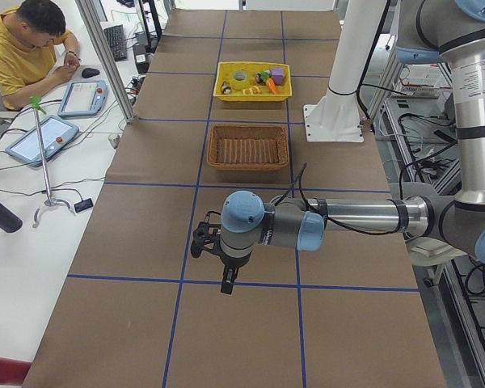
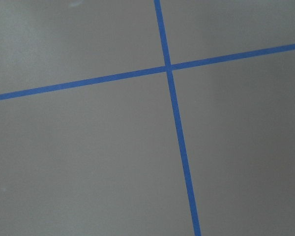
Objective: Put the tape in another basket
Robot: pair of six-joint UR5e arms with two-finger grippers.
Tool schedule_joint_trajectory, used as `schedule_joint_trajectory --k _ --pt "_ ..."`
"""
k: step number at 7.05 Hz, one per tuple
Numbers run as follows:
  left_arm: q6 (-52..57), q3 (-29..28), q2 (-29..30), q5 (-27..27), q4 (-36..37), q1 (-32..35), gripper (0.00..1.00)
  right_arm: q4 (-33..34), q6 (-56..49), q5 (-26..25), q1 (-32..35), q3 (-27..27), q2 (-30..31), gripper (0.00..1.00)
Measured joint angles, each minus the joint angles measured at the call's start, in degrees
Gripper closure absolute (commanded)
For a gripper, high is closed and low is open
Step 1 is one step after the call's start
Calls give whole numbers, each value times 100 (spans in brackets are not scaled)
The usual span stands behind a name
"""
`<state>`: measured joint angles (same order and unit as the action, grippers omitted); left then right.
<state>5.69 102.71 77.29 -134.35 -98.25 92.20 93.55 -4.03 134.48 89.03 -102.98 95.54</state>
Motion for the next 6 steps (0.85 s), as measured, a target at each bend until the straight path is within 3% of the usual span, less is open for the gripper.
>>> schedule_joint_trajectory --k 2,6 --pt "-32 139 26 3 -20 0 1 -71 20 -19 0 5 -185 0" --pt "-145 129 460 7 -785 4 1 -997 83 96 3 -57 -607 0"
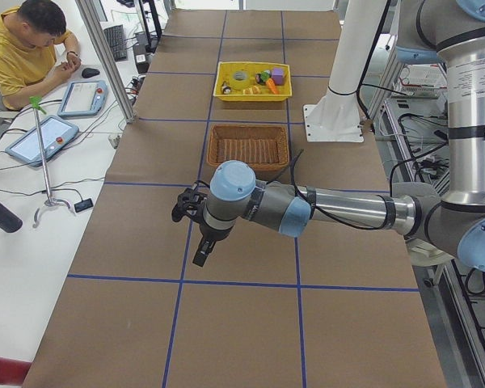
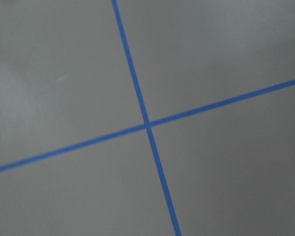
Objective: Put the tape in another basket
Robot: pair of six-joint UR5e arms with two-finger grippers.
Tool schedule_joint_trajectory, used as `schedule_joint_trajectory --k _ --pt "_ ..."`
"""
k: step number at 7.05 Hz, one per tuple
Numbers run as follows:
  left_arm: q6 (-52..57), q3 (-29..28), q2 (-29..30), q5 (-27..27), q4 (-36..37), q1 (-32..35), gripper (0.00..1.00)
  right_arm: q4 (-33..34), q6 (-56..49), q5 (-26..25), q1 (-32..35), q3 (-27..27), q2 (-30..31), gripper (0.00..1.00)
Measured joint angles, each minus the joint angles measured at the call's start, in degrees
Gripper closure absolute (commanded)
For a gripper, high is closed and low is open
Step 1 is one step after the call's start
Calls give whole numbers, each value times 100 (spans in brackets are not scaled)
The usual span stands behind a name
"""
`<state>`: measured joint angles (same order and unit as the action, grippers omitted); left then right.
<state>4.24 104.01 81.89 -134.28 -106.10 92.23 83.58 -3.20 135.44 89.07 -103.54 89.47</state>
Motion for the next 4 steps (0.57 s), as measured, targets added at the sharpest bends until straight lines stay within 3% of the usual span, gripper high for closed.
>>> schedule_joint_trajectory --k 2,4 --pt "-128 -16 24 -16 -125 3 1 -378 3 96 -5 4 -277 0" --pt "-157 -3 65 -19 -156 -2 1 -1130 56 524 -36 151 -234 0"
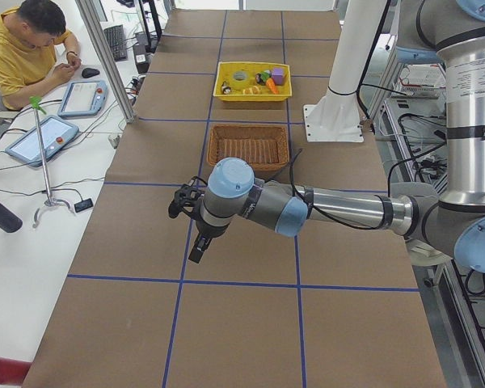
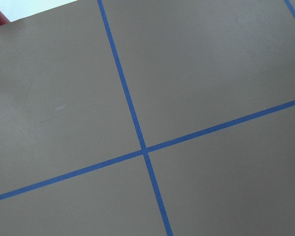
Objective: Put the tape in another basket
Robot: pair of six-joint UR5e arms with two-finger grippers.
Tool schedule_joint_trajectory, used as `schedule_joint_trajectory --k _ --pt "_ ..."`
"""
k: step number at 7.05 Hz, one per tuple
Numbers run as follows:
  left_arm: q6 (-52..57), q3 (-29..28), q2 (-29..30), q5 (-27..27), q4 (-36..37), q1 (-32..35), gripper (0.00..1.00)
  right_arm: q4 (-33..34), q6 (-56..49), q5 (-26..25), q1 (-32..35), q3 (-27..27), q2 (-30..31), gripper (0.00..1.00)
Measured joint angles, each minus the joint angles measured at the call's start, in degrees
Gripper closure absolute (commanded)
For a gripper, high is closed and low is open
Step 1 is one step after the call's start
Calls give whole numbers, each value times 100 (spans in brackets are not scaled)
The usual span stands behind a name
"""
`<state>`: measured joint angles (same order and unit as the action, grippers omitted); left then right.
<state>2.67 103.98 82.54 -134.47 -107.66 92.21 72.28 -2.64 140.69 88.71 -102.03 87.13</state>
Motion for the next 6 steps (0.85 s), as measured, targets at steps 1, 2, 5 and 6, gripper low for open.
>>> schedule_joint_trajectory --k 1,2,5,6 --pt "-9 10 5 0 -148 -1 1 -312 200 171 -123 13 -30 0" --pt "-23 1 12 1 -371 -33 1 -566 482 240 -426 -2 -188 0" --pt "-20 -59 126 10 -627 -385 1 -791 1960 -49 -1663 -186 -936 0" --pt "-20 -69 146 6 -659 -442 1 -768 2414 -561 -2146 -274 -1063 0"
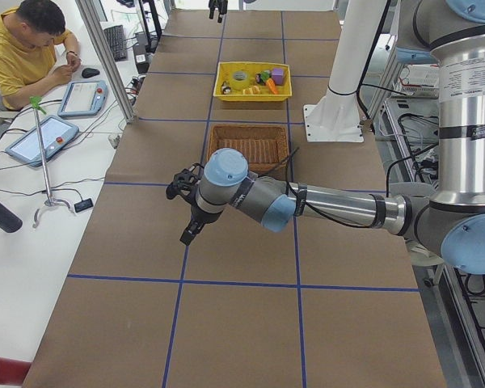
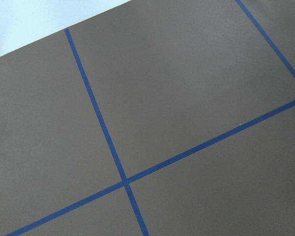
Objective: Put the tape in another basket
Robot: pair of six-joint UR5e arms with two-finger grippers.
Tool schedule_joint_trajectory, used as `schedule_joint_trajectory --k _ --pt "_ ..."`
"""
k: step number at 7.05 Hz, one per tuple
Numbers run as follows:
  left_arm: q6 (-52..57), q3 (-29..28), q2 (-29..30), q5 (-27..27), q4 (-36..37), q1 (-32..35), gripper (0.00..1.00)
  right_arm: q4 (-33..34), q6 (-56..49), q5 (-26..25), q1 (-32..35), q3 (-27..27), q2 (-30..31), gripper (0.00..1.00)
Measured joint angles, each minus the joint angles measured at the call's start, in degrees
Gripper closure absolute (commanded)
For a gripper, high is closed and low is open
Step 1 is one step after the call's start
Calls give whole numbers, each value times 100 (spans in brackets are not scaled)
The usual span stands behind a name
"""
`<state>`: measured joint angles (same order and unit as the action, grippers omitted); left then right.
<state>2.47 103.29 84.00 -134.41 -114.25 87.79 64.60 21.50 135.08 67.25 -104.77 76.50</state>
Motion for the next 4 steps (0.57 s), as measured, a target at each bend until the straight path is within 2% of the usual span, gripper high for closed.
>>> schedule_joint_trajectory --k 2,4 --pt "-1 -14 22 1 -26 -51 1 443 363 -1139 -884 -112 -185 2" --pt "0 -32 42 4 -34 -65 1 1233 410 -1867 -1598 -143 -389 7"
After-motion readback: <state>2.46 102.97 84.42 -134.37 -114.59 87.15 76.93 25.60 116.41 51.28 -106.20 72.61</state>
